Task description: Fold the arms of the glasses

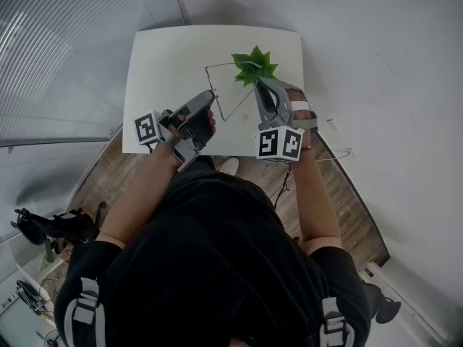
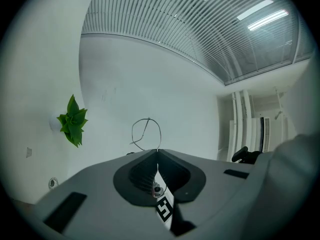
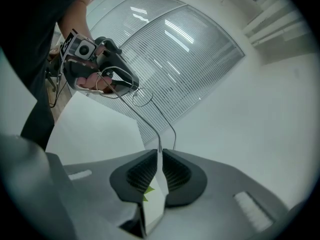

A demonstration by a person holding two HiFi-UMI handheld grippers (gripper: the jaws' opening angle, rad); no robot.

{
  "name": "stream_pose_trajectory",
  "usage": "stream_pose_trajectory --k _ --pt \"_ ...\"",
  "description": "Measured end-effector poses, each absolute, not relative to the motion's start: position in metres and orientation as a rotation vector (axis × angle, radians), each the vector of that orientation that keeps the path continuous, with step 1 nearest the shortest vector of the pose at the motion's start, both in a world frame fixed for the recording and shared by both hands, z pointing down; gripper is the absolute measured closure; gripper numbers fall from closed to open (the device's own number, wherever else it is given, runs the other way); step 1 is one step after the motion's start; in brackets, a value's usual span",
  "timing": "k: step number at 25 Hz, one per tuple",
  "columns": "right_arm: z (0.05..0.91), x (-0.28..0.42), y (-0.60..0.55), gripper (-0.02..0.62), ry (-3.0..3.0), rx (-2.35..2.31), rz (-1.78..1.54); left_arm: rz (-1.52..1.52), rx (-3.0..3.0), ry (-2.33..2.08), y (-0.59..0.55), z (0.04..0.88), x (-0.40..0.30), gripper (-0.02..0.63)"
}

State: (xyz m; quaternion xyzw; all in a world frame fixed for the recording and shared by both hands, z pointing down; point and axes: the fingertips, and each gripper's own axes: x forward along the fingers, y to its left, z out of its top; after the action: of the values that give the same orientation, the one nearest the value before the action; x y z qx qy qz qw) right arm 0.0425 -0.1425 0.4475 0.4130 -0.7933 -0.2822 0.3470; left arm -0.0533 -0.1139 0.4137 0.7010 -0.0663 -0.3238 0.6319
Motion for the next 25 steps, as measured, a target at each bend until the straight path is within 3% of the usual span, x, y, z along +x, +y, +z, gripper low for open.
stream_pose_trajectory --k 25 --pt "0.44 0.025 -0.148 0.552 -2.052 1.01 -0.808 -0.692 1.595 -0.107 -0.102 0.415 -0.031 0.594"
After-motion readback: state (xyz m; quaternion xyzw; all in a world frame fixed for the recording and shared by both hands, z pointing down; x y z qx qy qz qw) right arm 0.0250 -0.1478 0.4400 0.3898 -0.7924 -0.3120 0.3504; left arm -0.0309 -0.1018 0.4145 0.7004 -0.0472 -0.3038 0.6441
